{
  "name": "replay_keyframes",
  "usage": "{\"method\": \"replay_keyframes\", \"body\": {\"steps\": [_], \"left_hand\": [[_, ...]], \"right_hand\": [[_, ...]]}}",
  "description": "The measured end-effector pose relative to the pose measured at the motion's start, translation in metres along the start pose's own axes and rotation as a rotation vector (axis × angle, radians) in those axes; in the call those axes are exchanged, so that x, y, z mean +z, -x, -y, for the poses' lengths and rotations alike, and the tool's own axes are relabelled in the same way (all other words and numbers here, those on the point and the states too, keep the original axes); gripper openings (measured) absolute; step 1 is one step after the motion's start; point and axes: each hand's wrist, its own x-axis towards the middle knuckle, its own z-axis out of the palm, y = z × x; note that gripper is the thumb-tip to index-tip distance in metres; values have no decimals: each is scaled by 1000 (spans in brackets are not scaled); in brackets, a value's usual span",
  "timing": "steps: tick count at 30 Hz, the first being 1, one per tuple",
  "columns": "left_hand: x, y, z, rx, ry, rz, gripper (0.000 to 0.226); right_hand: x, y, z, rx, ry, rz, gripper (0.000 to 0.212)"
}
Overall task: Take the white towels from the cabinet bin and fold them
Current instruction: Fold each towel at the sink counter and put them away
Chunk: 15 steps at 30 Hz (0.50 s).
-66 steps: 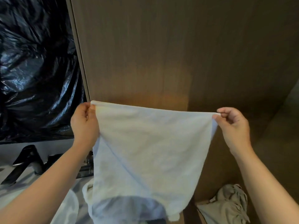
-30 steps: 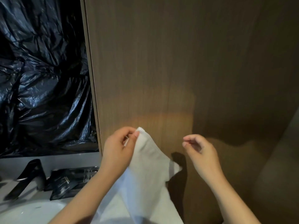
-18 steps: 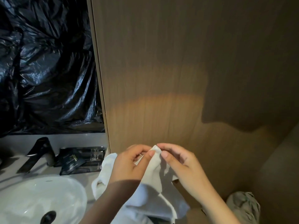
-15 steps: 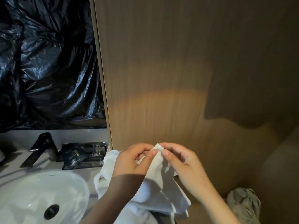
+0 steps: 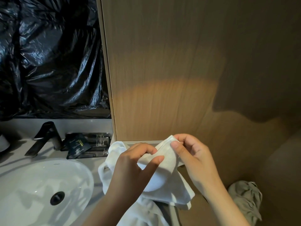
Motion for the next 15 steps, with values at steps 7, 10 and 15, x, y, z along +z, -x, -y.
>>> {"method": "replay_keyframes", "body": {"steps": [7, 10, 15], "left_hand": [[1, -1, 7, 22, 24, 65, 25], [3, -6, 12, 33, 31, 88, 29], [5, -13, 15, -76, 60, 129, 32]], "right_hand": [[-13, -10, 17, -155, 99, -203, 11], [-22, -18, 26, -203, 141, -240, 9], [-36, -33, 40, -286, 260, -305, 11]]}}
